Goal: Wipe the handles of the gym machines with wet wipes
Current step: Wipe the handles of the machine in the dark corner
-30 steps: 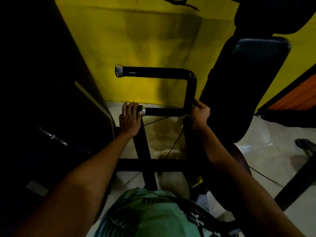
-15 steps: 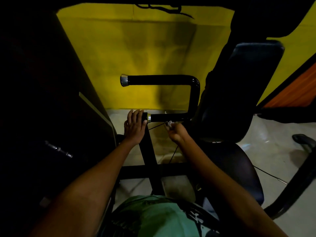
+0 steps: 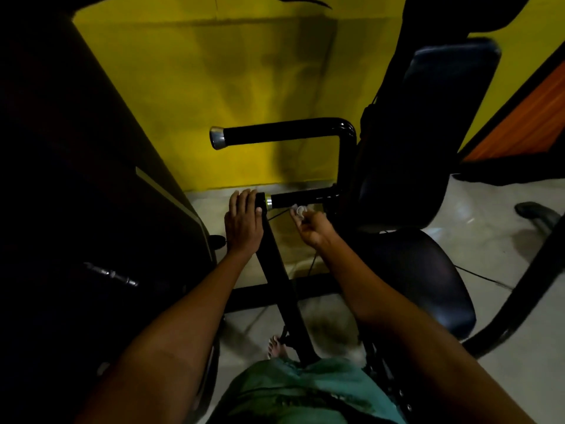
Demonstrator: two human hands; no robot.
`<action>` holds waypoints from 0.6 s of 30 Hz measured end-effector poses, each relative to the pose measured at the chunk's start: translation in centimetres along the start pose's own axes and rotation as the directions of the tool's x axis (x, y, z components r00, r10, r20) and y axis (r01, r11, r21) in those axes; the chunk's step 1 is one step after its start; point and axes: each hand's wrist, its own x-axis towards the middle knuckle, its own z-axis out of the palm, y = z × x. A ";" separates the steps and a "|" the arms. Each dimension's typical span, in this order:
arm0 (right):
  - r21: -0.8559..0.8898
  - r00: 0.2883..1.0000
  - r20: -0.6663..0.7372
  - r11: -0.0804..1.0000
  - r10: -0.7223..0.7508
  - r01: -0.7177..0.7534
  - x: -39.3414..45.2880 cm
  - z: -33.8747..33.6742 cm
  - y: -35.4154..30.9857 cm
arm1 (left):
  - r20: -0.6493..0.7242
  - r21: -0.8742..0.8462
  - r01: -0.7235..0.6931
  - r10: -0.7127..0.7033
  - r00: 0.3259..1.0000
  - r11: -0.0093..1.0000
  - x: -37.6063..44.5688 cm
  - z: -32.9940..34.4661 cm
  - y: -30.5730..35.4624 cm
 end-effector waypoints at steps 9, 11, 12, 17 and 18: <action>-0.291 0.998 0.061 0.956 -0.014 0.031 -2.2 -2.2 -1.4 | 0.220 0.118 0.099 -0.124 0.968 0.988 0.4 -1.7 1.8; -0.379 0.997 0.073 0.925 -0.001 0.029 -3.1 -2.7 -1.9 | 0.297 0.137 0.127 -0.163 0.941 0.982 0.4 -2.5 2.5; -0.437 0.996 0.093 0.899 0.010 0.031 -4.1 -3.1 -2.2 | 0.315 0.151 0.136 -0.178 0.932 0.979 -0.1 -2.9 3.0; -0.449 0.976 0.203 0.893 0.075 0.025 -7.8 -5.7 -4.0 | 0.401 0.251 0.022 -0.124 0.908 0.968 -3.9 -3.7 5.8; -0.486 0.989 0.150 0.871 0.010 0.065 -8.8 -6.2 -4.2 | 0.408 0.246 -0.012 -0.092 0.908 0.969 -4.9 -3.6 6.3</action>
